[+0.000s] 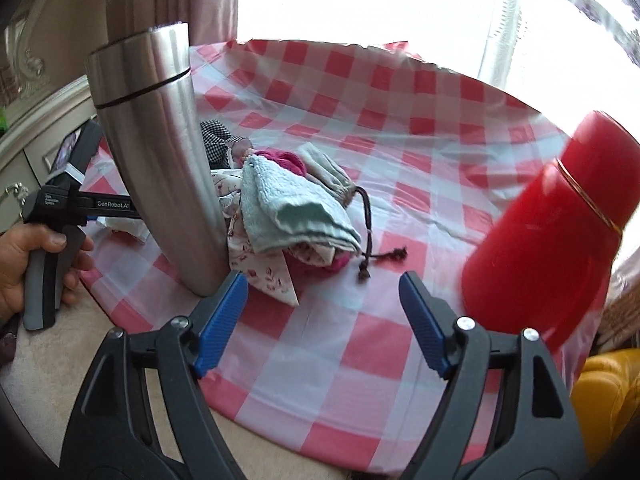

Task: Organize soft objects
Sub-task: 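Grasp the white wrapped pack with the left tool while the right tool grasps the light blue towel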

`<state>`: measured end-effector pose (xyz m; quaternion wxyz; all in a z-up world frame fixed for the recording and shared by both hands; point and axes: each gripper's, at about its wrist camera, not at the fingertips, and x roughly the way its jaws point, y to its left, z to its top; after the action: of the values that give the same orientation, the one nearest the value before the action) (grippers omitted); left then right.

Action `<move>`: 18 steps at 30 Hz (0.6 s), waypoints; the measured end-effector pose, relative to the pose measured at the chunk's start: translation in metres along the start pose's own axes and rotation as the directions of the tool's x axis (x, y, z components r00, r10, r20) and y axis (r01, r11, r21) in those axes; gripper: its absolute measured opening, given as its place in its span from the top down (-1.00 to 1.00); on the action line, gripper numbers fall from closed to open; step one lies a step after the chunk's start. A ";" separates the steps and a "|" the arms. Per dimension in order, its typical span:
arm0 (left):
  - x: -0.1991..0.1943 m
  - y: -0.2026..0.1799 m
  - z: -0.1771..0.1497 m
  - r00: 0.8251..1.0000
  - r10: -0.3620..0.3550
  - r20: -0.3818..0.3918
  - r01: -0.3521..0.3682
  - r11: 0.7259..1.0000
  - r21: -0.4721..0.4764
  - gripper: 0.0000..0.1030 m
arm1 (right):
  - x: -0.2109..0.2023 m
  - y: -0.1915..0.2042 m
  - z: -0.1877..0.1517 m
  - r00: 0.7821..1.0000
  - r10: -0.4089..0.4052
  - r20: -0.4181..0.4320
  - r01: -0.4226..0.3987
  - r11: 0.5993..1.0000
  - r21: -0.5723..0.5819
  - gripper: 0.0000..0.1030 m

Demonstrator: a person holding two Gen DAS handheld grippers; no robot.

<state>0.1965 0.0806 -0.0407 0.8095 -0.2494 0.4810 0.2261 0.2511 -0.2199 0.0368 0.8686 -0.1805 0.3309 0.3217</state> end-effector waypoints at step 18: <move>0.002 -0.011 -0.004 0.996 0.043 0.077 -0.049 0.997 0.067 -0.71 | 0.058 0.025 0.025 1.000 0.030 0.005 -0.028 0.966 -0.256 -0.57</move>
<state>0.2011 0.0703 -0.0418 0.8298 -0.2014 0.4632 0.2372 0.2794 -0.1629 0.0123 0.8347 -0.2846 0.2853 0.3753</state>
